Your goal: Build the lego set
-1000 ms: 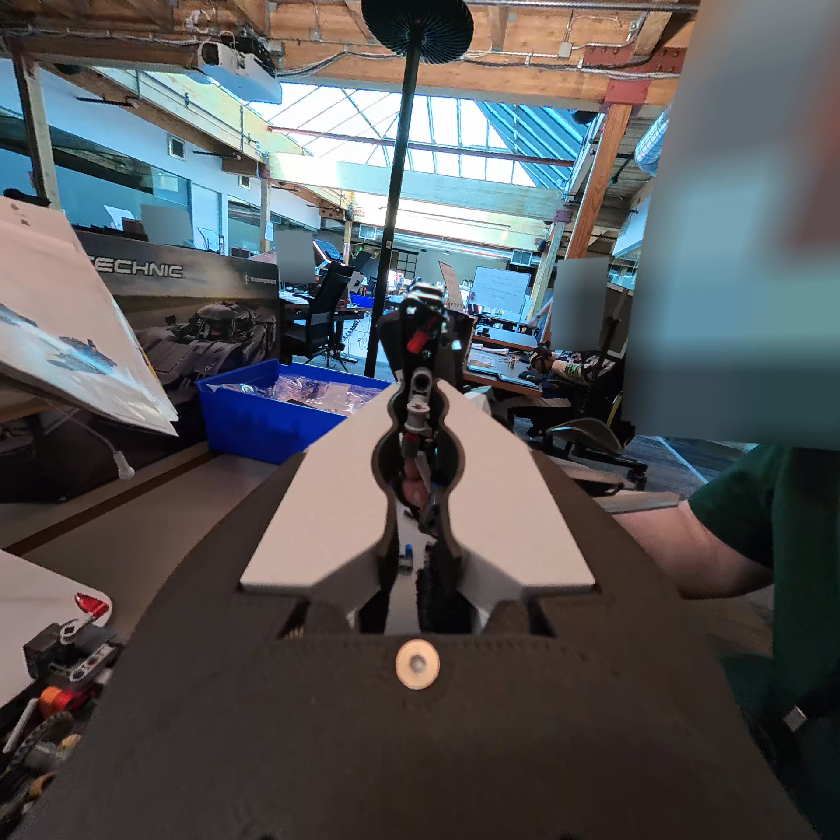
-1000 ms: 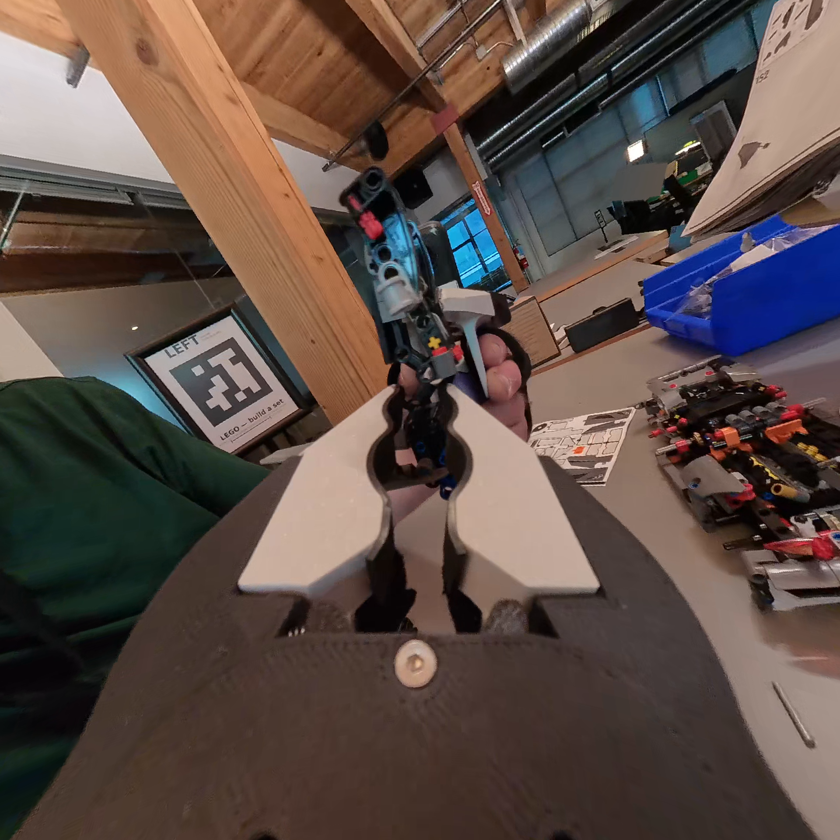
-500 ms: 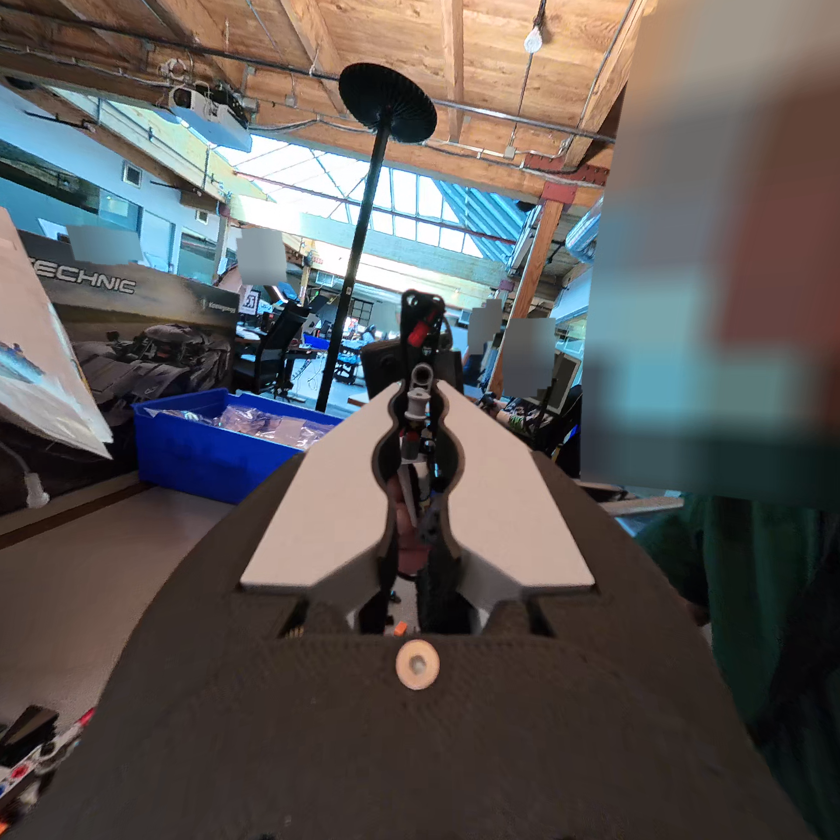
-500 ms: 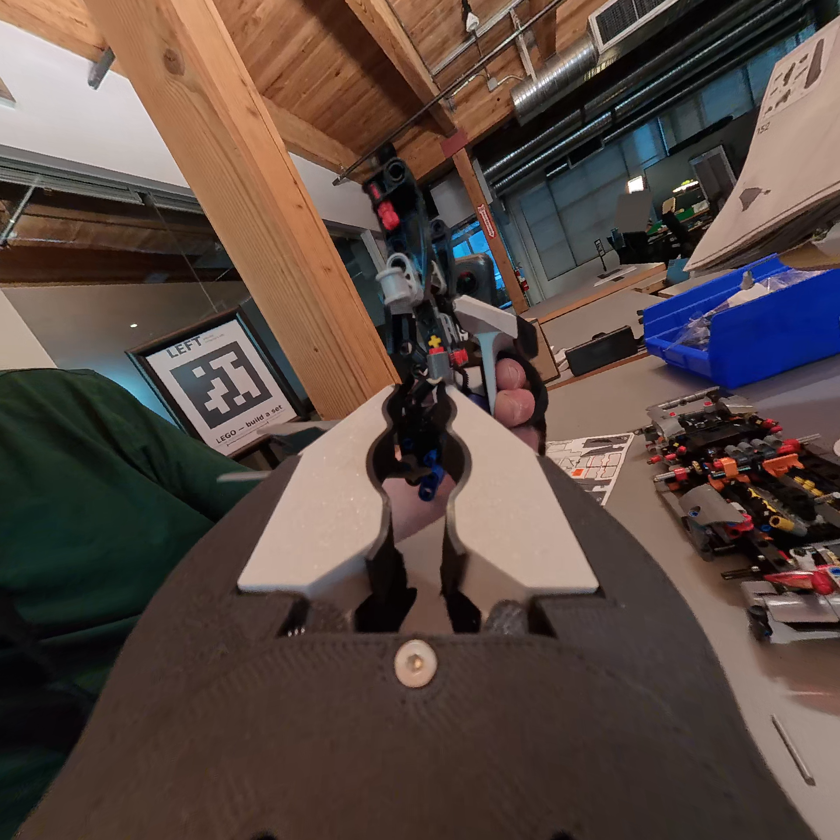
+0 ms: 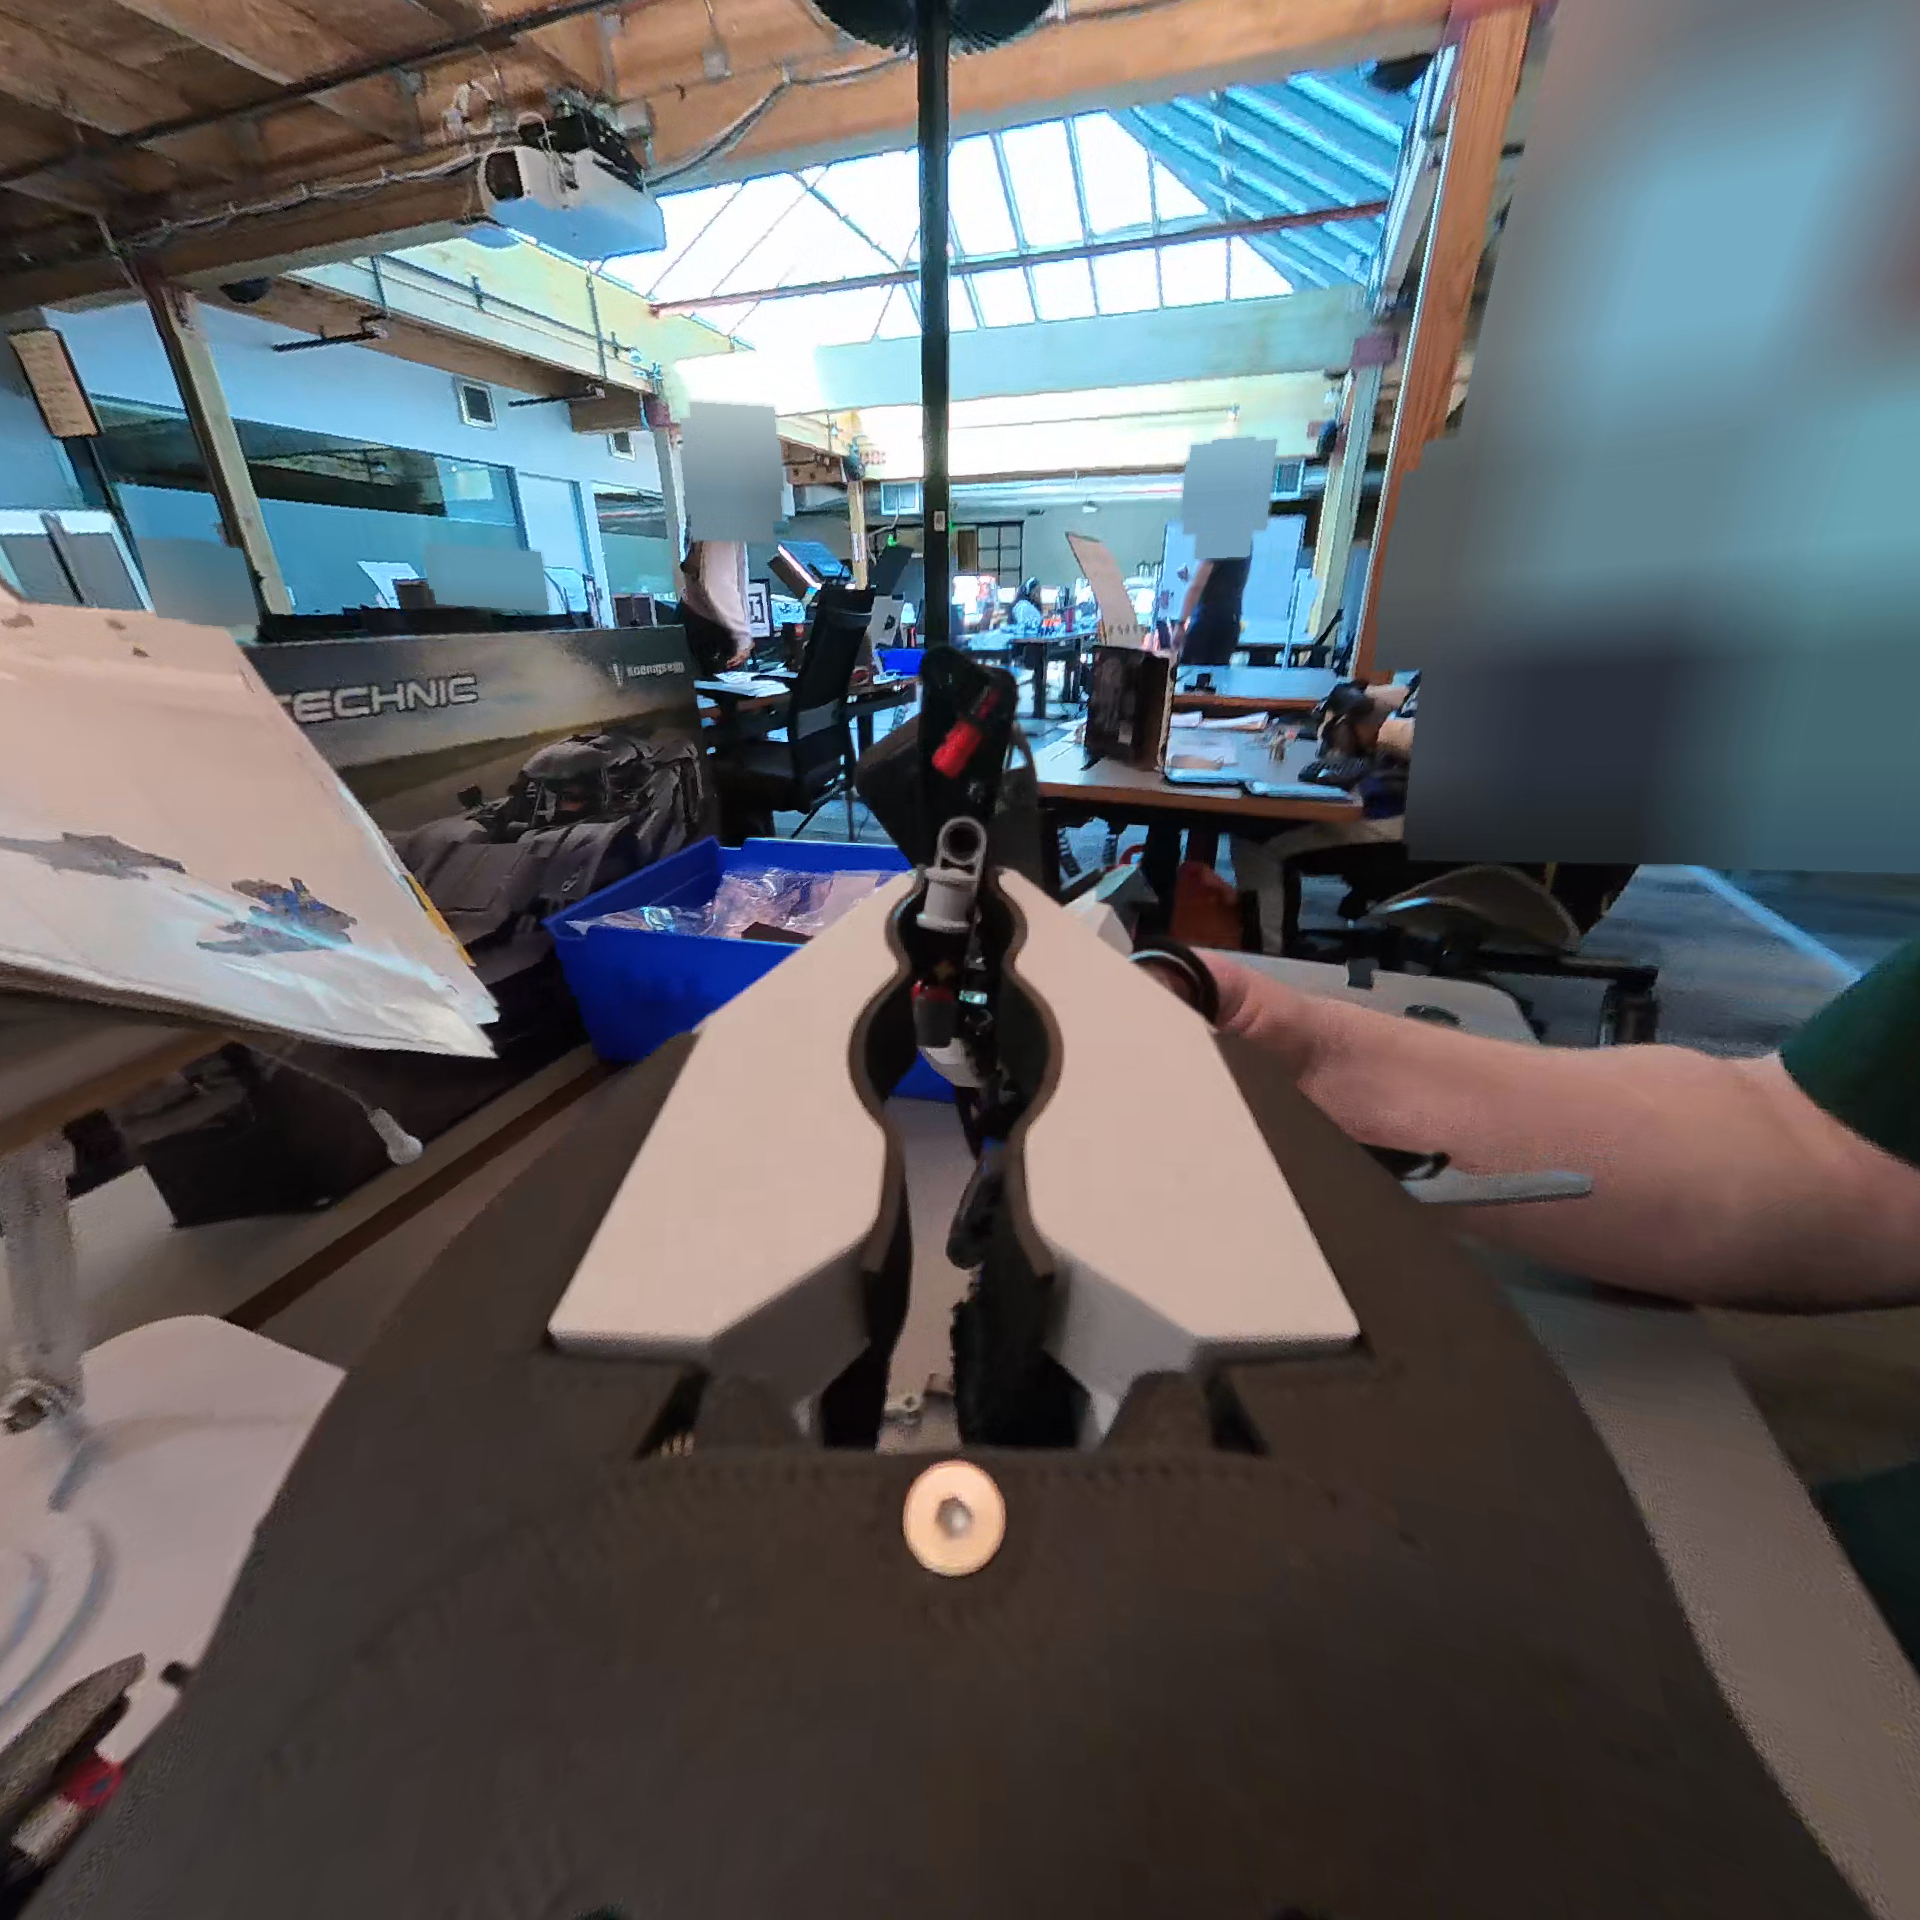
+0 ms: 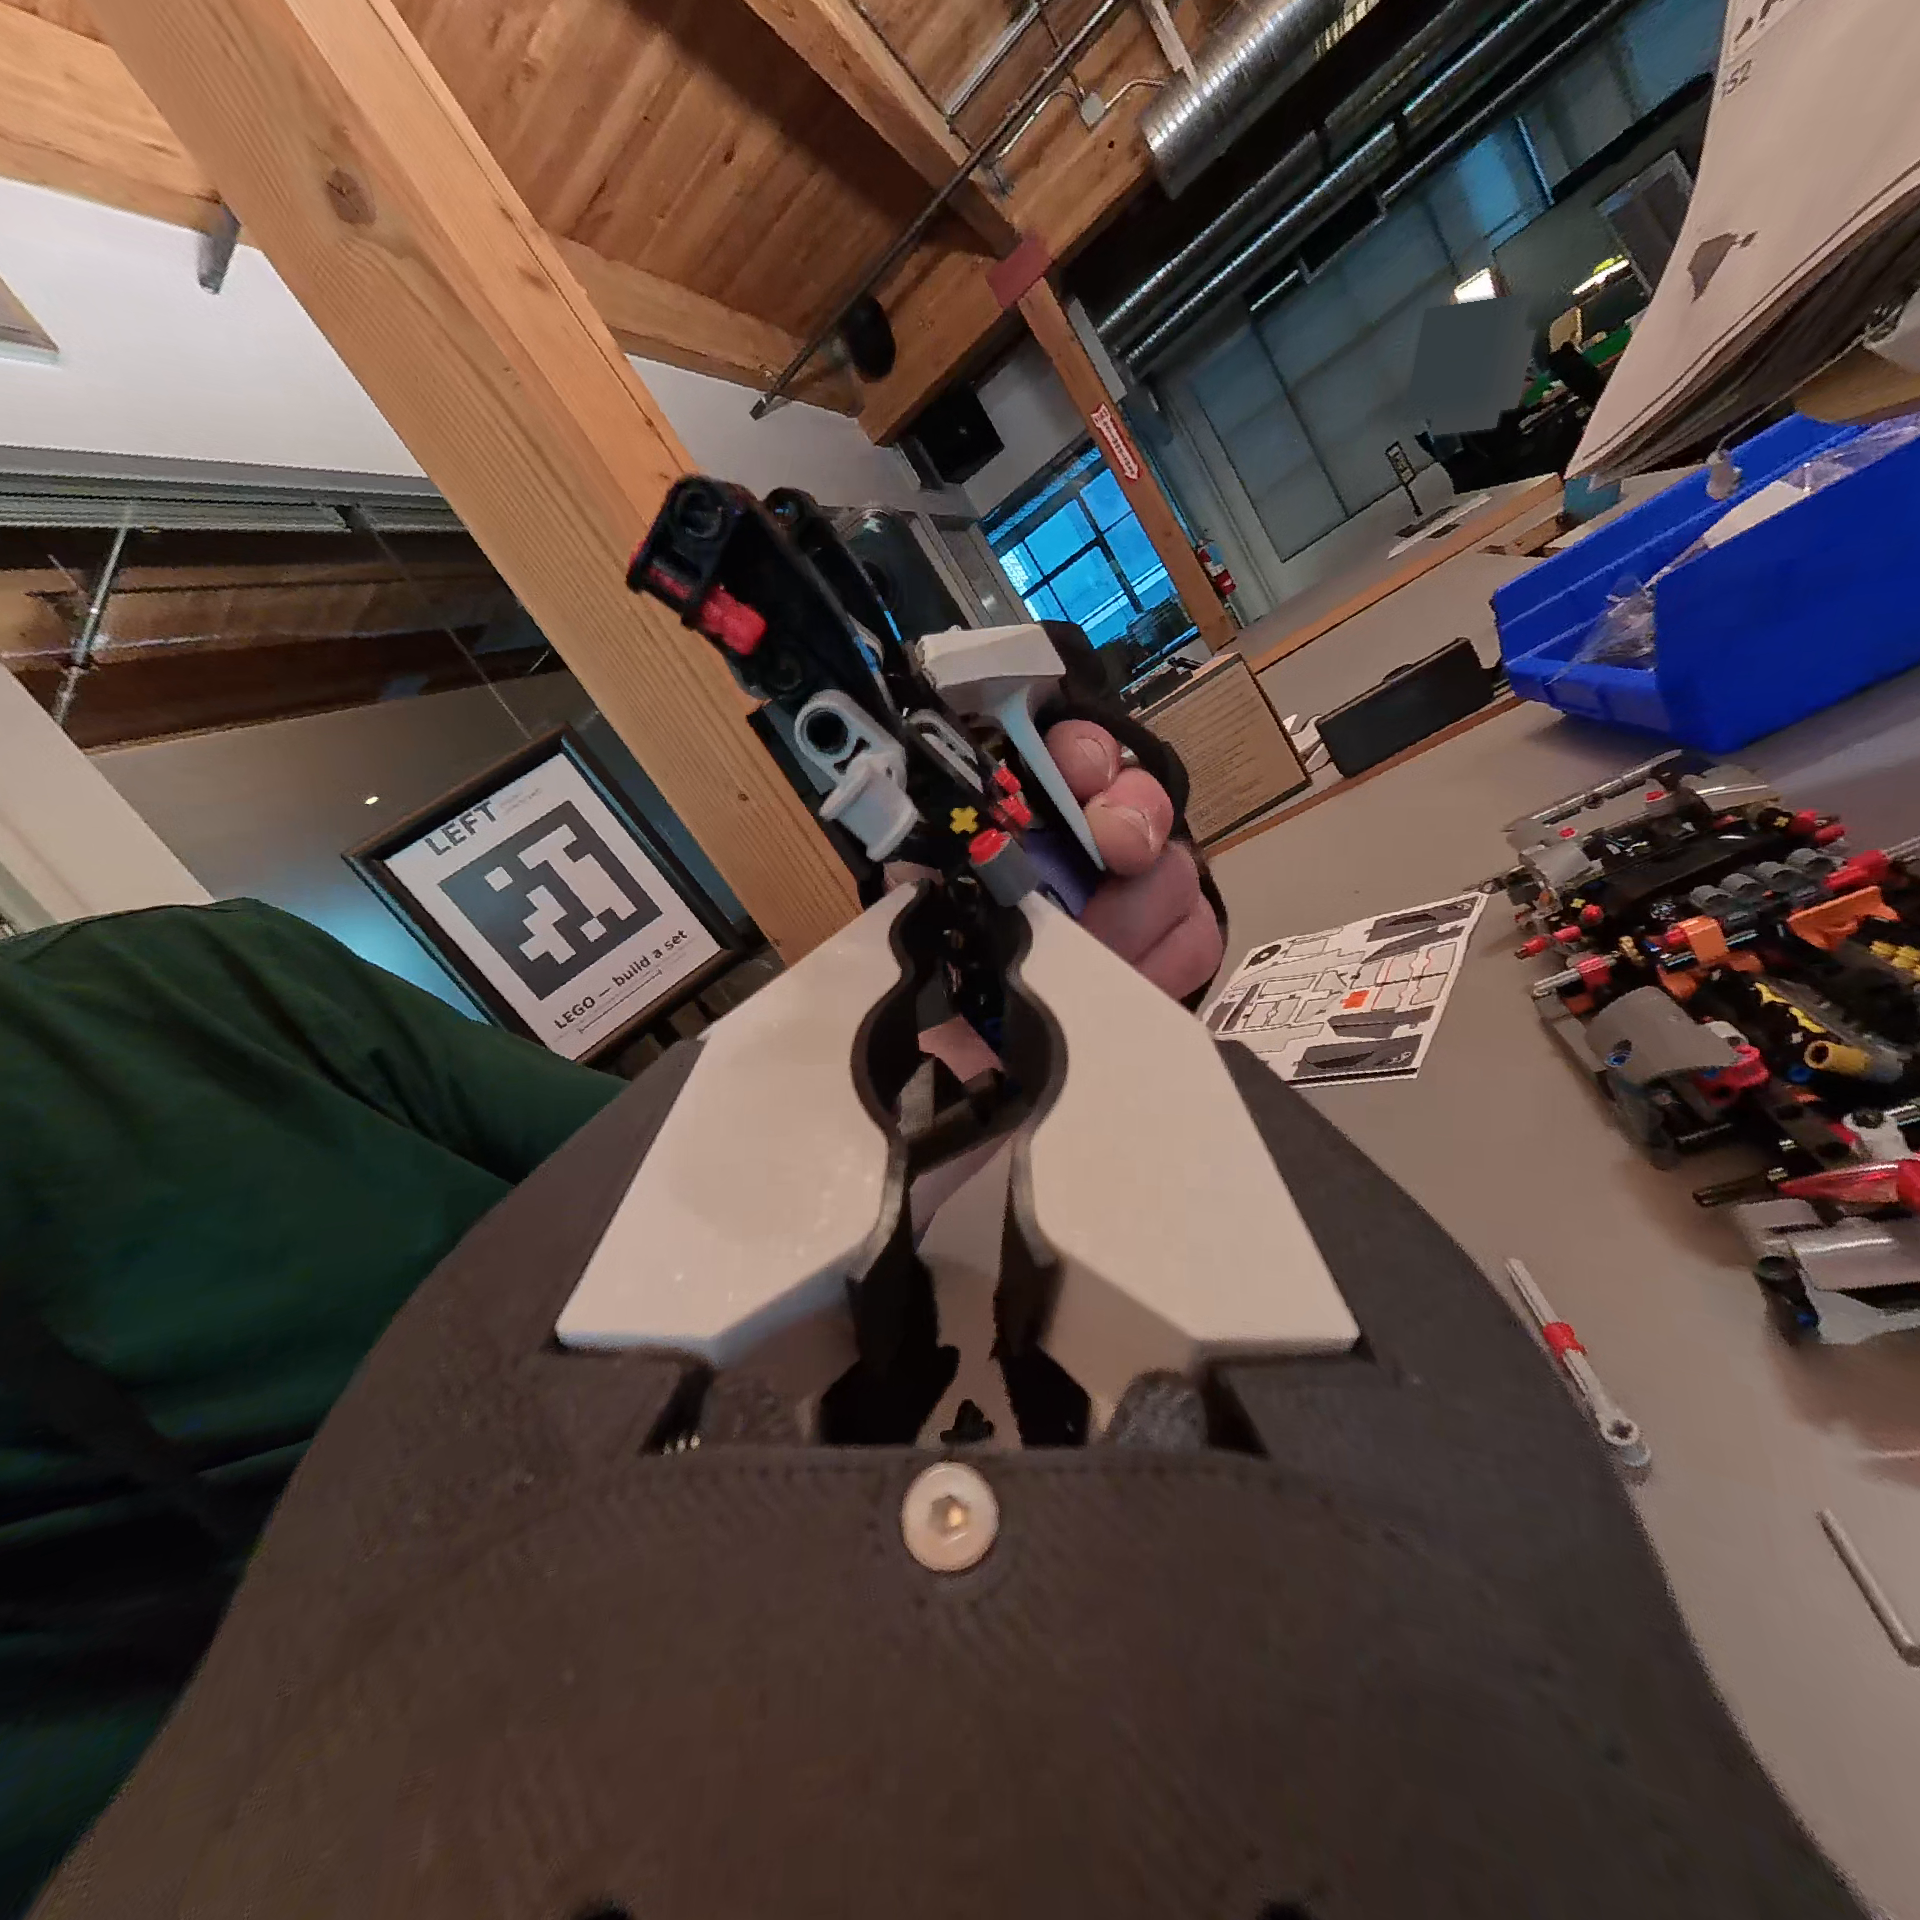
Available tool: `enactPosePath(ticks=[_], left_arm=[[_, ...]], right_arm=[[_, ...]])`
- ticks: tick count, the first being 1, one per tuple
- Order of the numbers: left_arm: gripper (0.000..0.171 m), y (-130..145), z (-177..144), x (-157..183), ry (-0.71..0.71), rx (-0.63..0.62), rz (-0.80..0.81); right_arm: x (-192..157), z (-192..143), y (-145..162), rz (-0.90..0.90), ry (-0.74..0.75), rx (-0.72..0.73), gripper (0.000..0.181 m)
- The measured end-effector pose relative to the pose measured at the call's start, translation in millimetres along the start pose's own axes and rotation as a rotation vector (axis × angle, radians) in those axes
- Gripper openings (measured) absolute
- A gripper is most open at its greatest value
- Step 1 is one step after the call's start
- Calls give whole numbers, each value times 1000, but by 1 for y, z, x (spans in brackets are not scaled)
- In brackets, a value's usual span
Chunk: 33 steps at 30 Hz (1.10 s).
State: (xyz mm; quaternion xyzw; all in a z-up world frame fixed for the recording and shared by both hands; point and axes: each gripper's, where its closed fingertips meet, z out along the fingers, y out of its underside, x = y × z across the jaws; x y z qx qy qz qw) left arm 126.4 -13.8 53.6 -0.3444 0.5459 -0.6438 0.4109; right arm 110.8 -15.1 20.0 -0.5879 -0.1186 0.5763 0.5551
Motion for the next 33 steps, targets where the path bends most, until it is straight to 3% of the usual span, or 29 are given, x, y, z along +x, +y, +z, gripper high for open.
enactPosePath(ticks=[33], left_arm=[[10, 16, -9, -8, -81, -157, 138]], right_arm=[[18, -6, 0, -90, 144, -14, 5]])
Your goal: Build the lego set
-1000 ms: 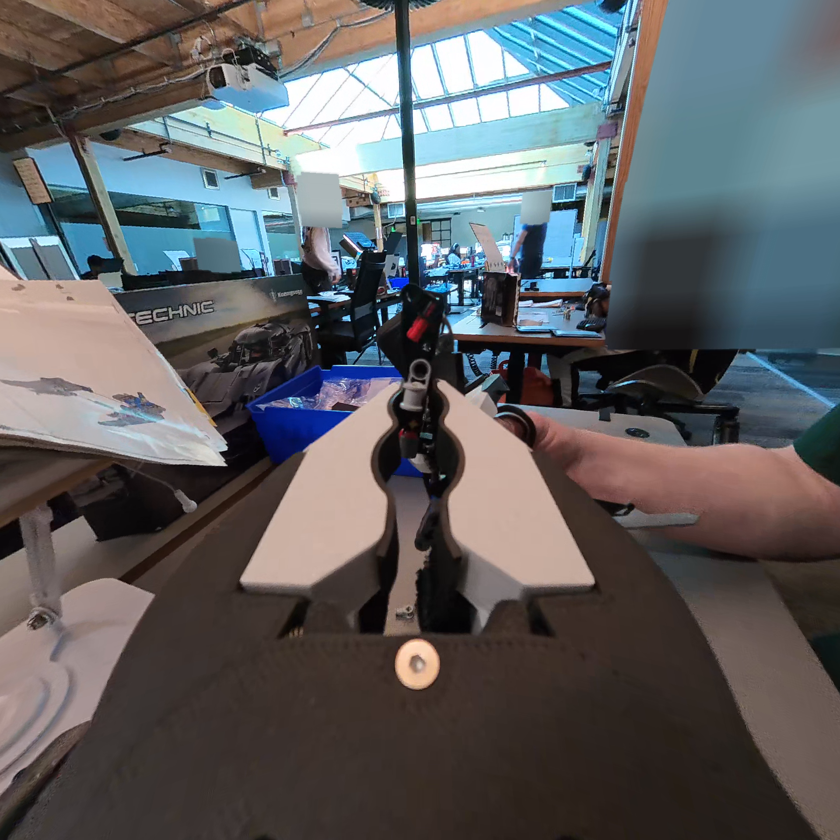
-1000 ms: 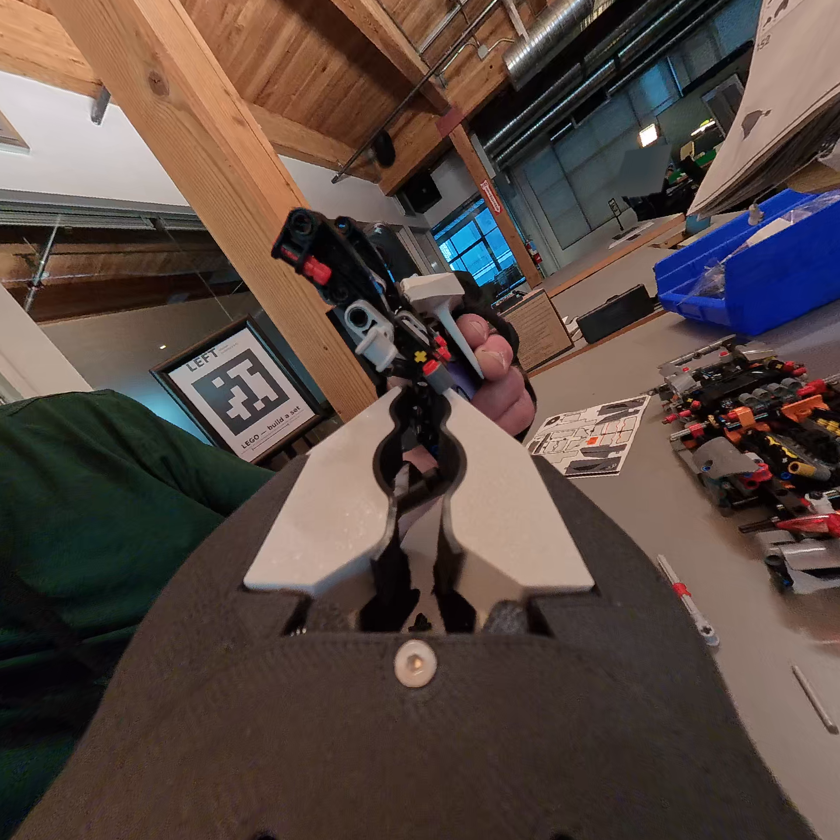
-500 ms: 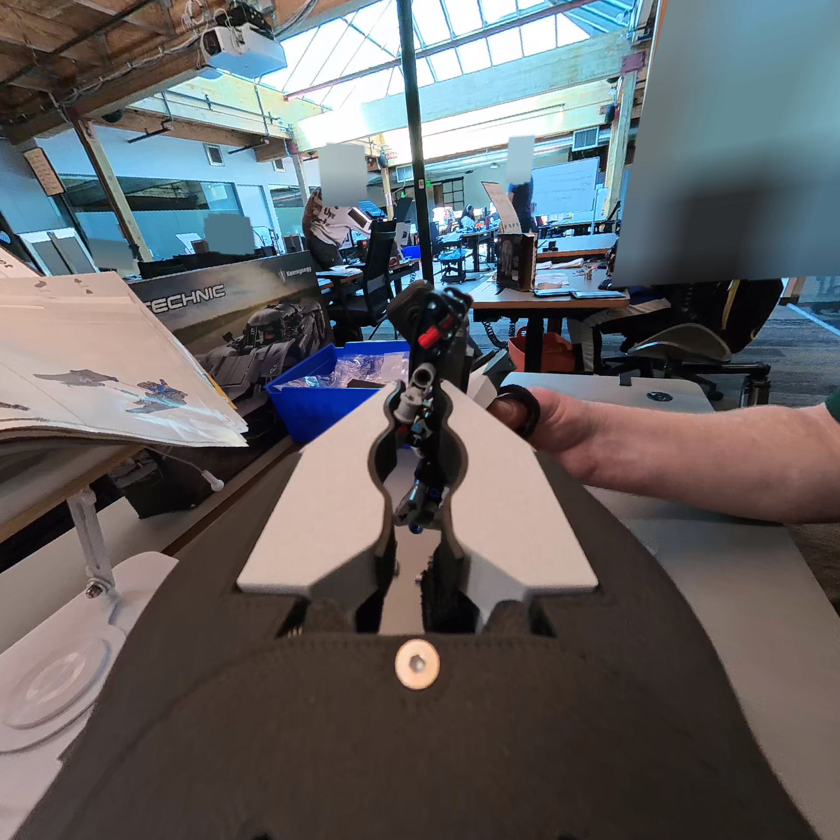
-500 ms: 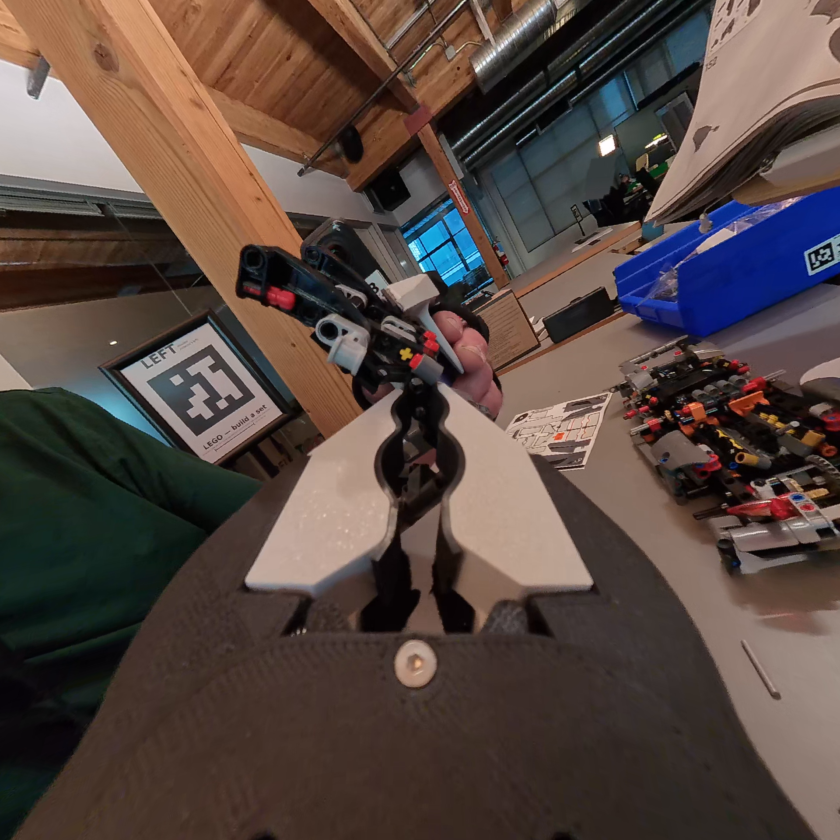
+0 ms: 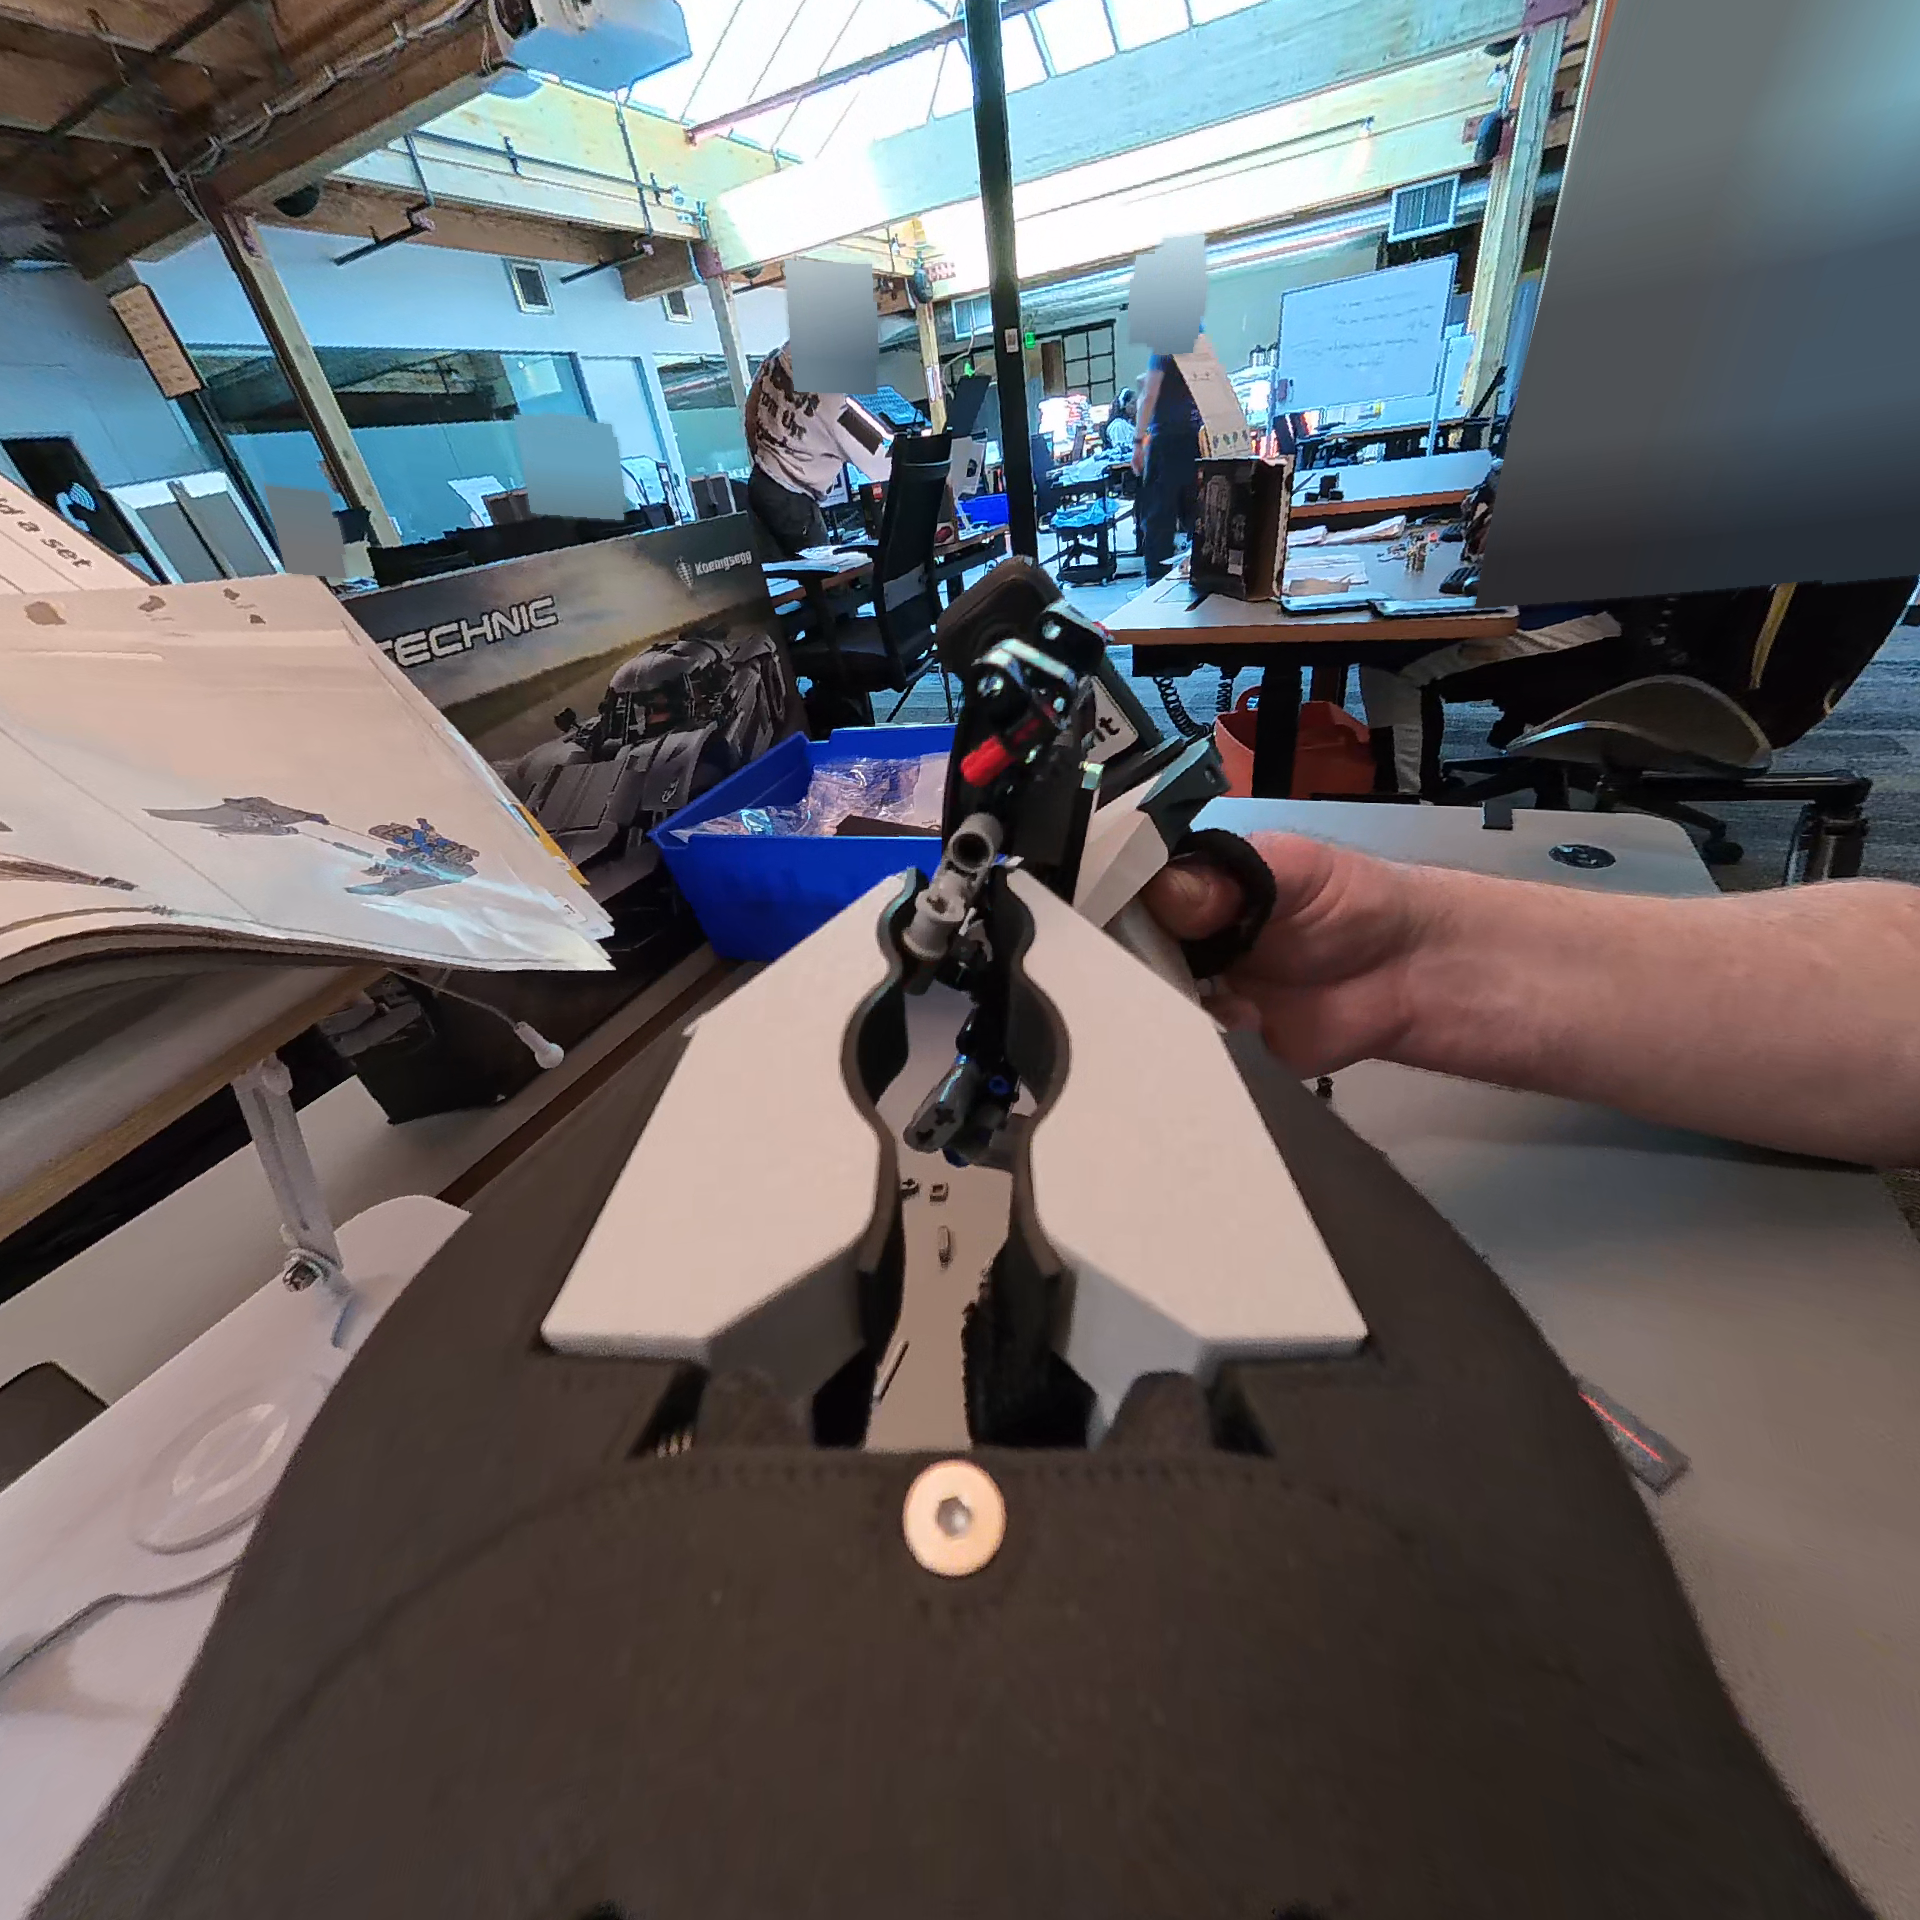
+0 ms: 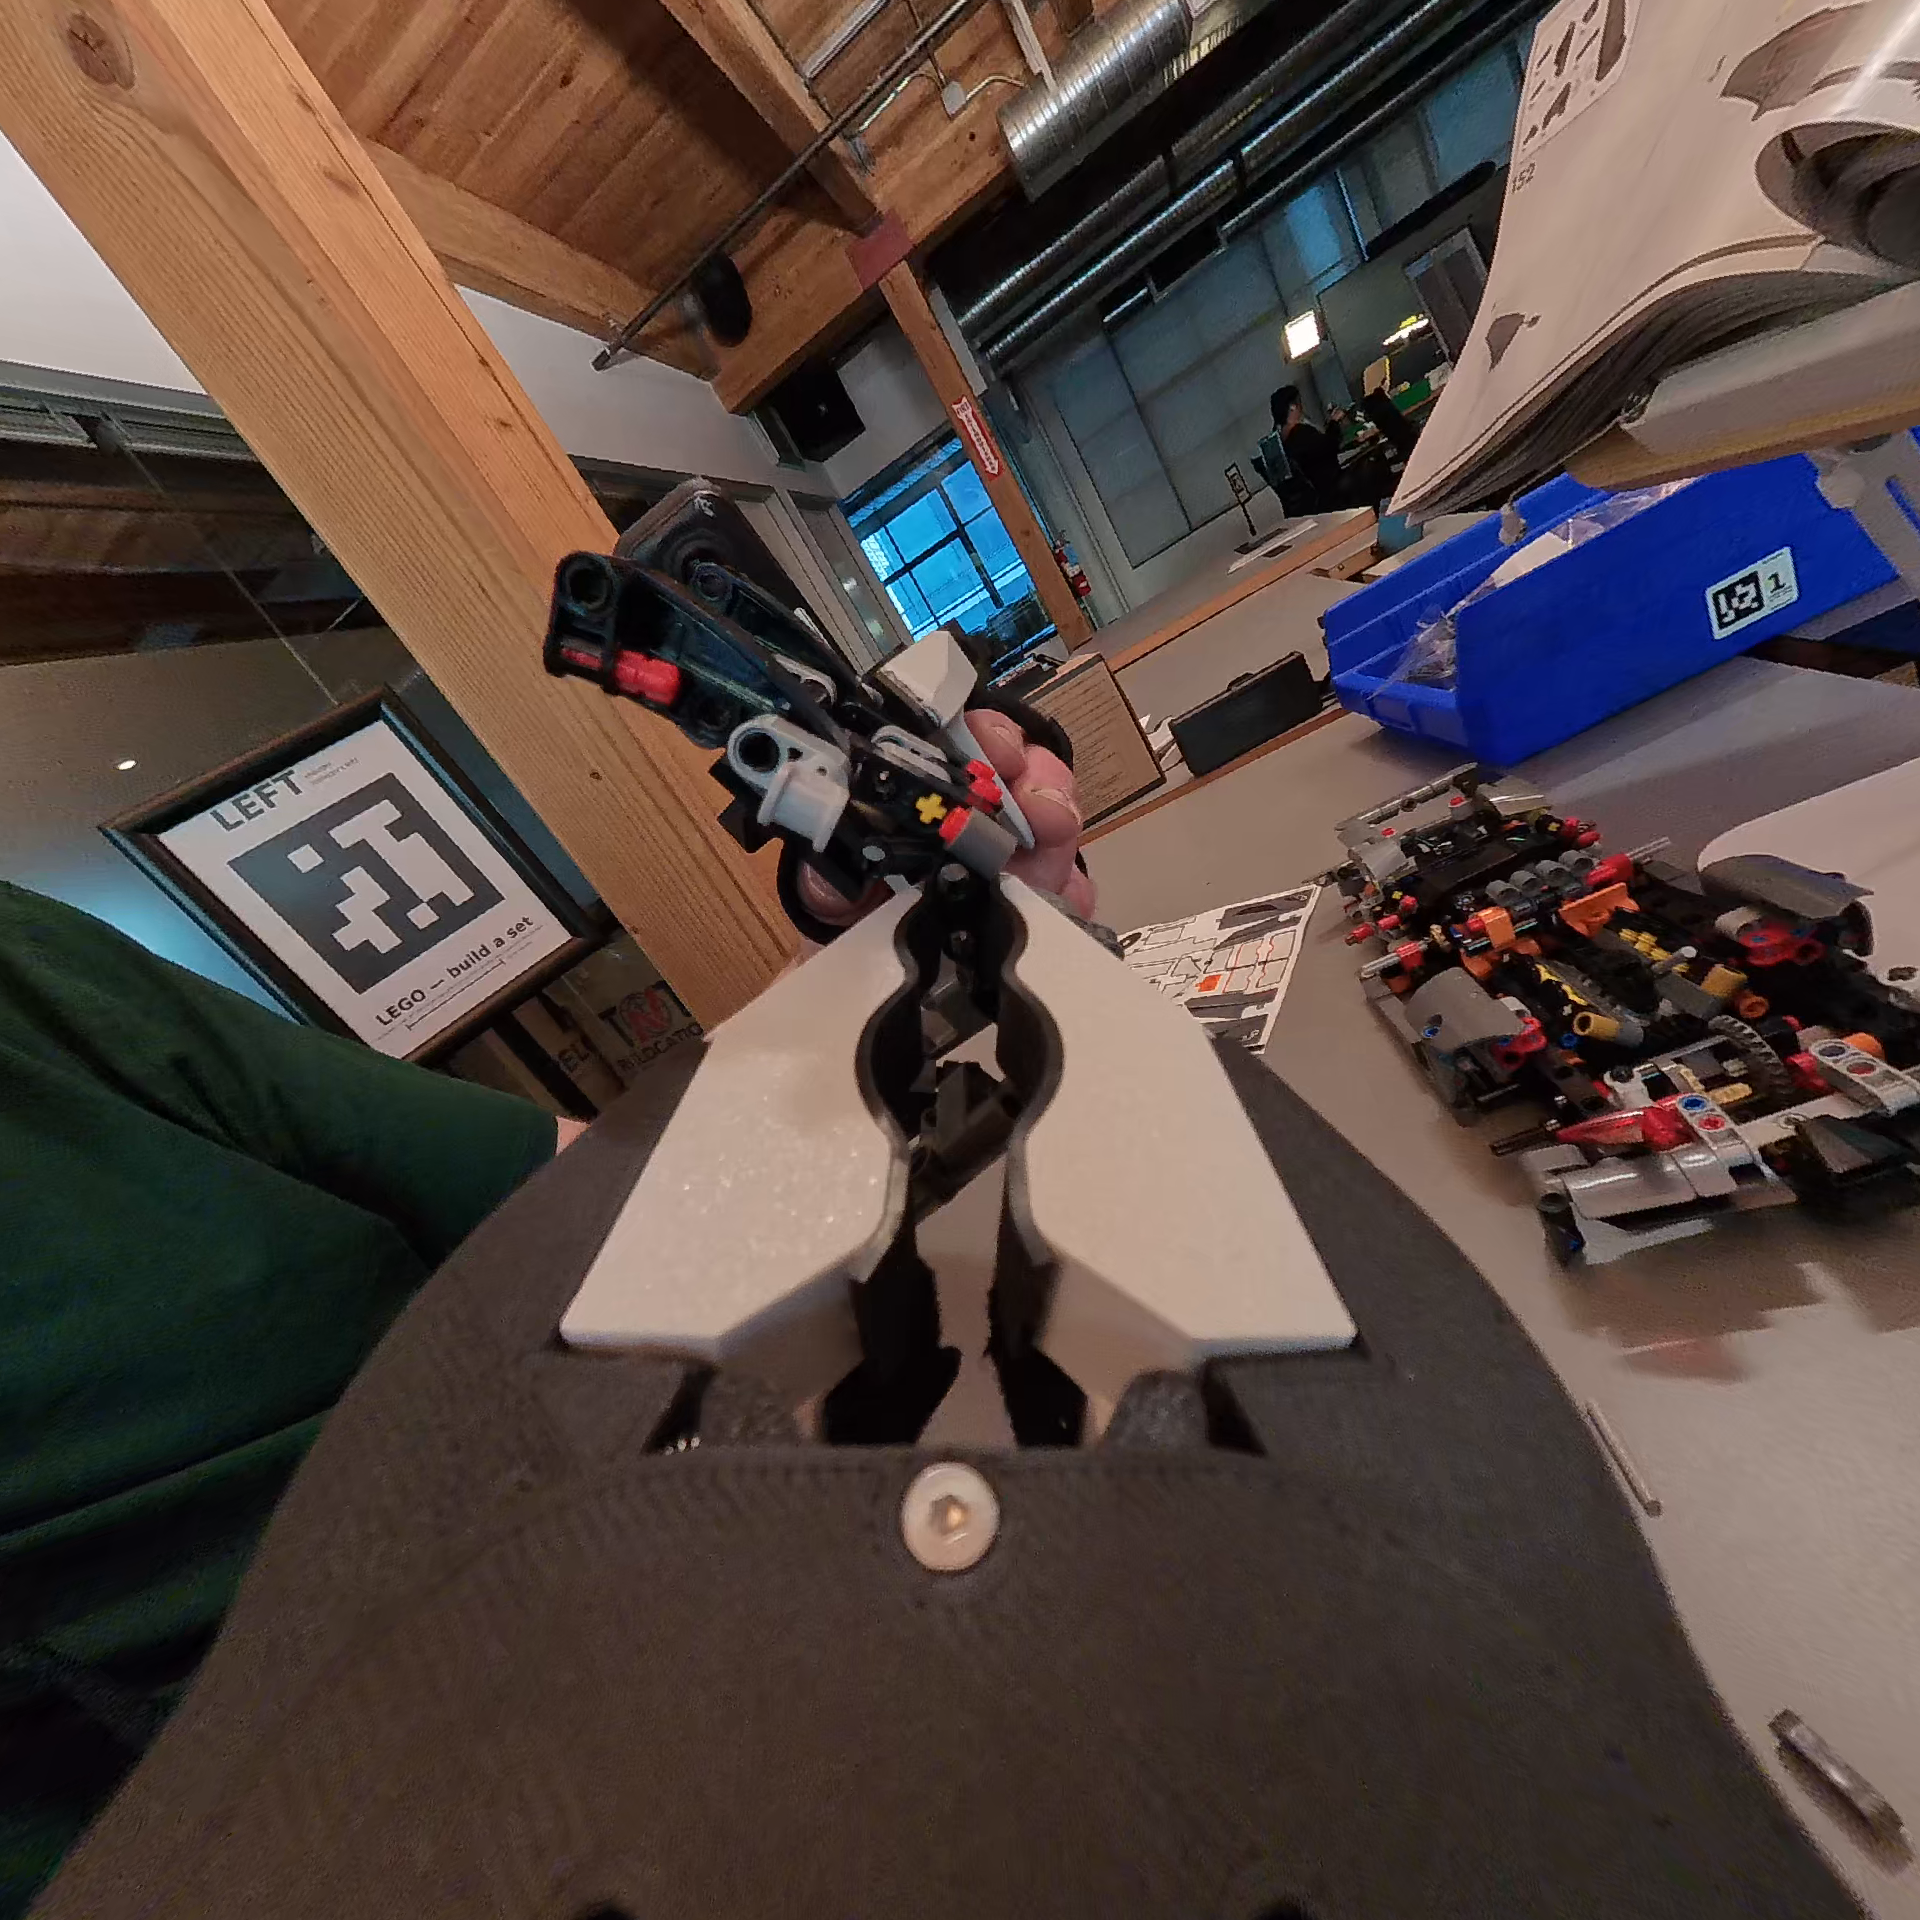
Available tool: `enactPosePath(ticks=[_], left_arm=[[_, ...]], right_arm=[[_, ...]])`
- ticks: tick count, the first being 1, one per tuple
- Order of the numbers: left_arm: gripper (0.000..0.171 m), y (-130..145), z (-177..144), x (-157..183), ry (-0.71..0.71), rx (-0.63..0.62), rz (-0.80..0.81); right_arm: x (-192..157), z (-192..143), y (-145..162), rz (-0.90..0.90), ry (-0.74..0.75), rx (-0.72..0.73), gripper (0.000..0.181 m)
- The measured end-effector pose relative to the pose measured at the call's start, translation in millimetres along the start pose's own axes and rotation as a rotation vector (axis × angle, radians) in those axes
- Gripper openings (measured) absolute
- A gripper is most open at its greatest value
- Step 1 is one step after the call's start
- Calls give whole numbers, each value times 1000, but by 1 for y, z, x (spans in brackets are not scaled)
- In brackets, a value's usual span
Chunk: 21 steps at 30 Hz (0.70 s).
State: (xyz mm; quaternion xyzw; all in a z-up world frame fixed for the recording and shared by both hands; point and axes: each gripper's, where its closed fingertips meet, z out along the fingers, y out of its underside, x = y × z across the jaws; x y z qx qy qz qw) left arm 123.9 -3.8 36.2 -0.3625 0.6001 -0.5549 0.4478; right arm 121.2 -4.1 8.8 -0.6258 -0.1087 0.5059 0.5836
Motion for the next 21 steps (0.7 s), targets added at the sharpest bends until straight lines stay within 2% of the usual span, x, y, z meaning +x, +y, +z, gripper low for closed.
enactPosePath(ticks=[21], left_arm=[[9, 7, 1, -5, -36, 10, -37]], right_arm=[[8, -1, -1, -18, 63, 5, 4]])
